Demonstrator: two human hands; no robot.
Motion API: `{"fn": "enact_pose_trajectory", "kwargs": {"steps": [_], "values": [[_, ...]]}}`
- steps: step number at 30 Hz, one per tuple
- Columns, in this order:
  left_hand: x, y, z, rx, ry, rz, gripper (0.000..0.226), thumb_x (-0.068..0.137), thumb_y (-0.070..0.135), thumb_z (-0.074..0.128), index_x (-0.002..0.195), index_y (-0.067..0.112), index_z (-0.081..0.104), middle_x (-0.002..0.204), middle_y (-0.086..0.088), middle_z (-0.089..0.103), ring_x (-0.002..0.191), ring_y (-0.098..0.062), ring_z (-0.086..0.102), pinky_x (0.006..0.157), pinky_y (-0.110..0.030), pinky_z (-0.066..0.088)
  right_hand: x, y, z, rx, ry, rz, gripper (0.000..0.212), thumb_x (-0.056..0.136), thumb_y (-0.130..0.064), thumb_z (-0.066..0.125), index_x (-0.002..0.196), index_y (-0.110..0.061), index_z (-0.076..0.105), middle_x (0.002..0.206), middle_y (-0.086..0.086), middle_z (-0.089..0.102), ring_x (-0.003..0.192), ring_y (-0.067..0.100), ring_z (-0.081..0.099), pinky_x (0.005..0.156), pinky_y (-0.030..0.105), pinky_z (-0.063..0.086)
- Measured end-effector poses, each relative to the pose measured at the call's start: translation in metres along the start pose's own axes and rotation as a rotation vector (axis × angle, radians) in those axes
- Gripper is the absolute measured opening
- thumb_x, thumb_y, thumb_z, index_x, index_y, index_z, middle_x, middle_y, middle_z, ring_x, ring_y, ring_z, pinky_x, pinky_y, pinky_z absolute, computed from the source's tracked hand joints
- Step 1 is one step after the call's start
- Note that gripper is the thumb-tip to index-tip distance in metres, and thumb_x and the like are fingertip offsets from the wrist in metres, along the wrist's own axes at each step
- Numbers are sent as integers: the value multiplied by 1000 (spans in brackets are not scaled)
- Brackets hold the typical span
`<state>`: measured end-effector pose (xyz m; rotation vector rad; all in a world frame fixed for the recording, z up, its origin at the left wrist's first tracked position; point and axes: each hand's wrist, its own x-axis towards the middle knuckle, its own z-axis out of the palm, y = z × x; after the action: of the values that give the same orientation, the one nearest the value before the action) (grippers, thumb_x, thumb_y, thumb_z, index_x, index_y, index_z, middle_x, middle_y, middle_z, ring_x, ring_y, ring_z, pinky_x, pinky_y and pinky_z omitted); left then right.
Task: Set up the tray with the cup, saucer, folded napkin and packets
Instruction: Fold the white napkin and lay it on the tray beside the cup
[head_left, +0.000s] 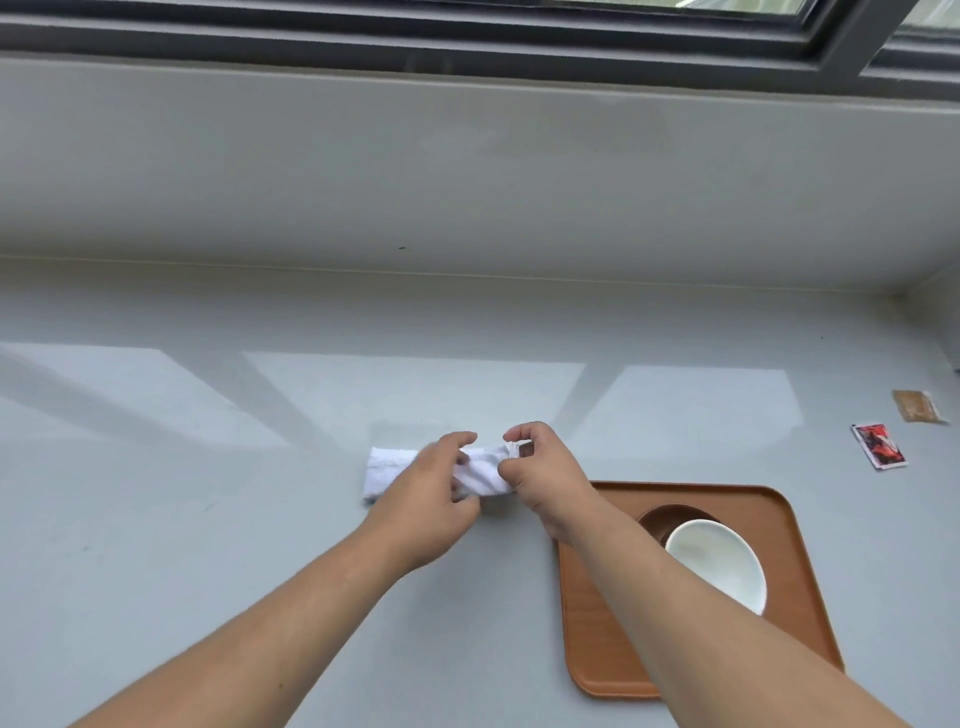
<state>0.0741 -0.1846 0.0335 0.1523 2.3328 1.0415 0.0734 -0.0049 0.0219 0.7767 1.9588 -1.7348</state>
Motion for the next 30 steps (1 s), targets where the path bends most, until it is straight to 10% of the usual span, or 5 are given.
{"fn": "enact_pose_trajectory", "kwargs": {"steps": [5,10,16,22,30], "values": [[13,10,-31,48,-154,-33,95,67,48,88,149,38,41,143,21,46,132,-7,47,108,-36,47,-27,-42,-17,-83,-231,-178,41,66,-7,52,102,-25,64,92,-1,54,76,16,49,64,29,40],[19,41,-27,-322,-321,-3,11,83,29,85,88,27,76,91,8,78,86,-10,72,72,-24,53,-37,-75,-44,-58,-114,-280,41,72,-10,61,110,-27,64,100,-1,63,83,14,58,76,31,47],[14,91,1,-509,-393,50,21,96,21,72,117,18,72,114,-6,79,105,-20,75,82,-27,57,-48,-59,-94,116,-121,8,41,91,-35,76,121,-8,67,114,15,76,95,23,76,82,34,62],[-4,107,45,-531,-381,-31,25,94,16,75,118,12,68,109,-8,80,98,-22,77,82,-33,58,-50,-51,-123,197,-95,-89,21,92,-3,71,112,1,71,94,13,75,80,23,72,72,31,58],[-53,75,130,-505,-298,-240,24,93,21,72,117,23,73,107,4,82,98,-17,78,82,-35,60,-27,-38,-135,-732,-99,-250,15,82,-24,80,93,-17,73,83,-4,69,77,16,65,63,29,51]]}}
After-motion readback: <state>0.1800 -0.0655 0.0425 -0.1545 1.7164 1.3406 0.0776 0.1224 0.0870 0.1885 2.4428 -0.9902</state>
